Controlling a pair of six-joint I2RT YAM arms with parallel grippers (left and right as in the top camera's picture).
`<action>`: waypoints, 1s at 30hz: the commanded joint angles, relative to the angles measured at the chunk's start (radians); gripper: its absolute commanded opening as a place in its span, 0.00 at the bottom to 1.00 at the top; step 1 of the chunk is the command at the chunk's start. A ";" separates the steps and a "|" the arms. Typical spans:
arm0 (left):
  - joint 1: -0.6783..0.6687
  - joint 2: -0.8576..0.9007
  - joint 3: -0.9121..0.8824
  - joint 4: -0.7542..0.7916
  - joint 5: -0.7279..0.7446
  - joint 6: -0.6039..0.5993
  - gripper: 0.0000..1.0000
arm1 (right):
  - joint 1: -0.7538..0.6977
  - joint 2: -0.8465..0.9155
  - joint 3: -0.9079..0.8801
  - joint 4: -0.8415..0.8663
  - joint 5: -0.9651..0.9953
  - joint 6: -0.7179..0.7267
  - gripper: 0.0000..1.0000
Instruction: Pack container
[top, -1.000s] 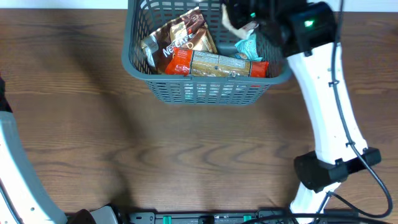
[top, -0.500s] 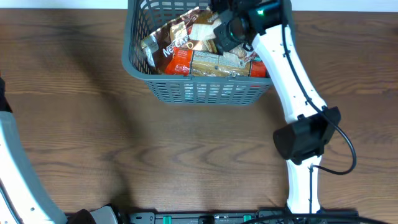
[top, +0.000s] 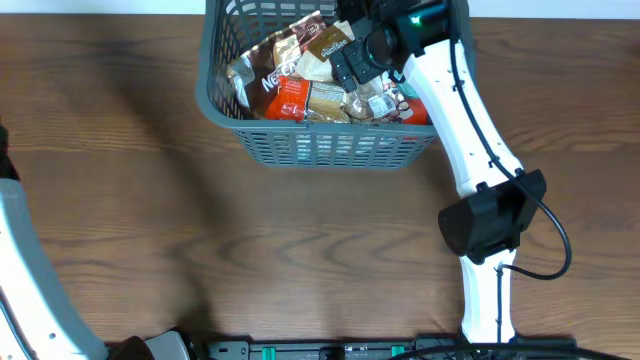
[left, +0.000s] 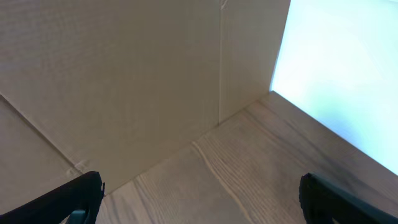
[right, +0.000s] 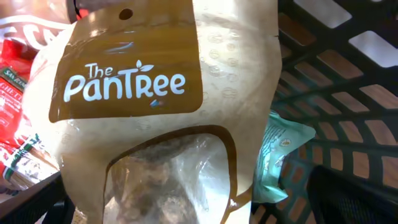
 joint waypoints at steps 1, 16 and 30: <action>0.005 -0.001 -0.002 -0.001 -0.013 -0.010 0.99 | -0.005 -0.043 0.085 0.008 0.010 0.028 0.99; 0.005 -0.001 -0.002 -0.001 -0.013 -0.010 0.99 | -0.167 -0.413 0.400 -0.118 0.036 0.125 0.99; 0.005 -0.001 -0.002 -0.001 -0.013 -0.010 0.99 | -0.215 -0.588 0.400 -0.170 0.037 0.121 0.99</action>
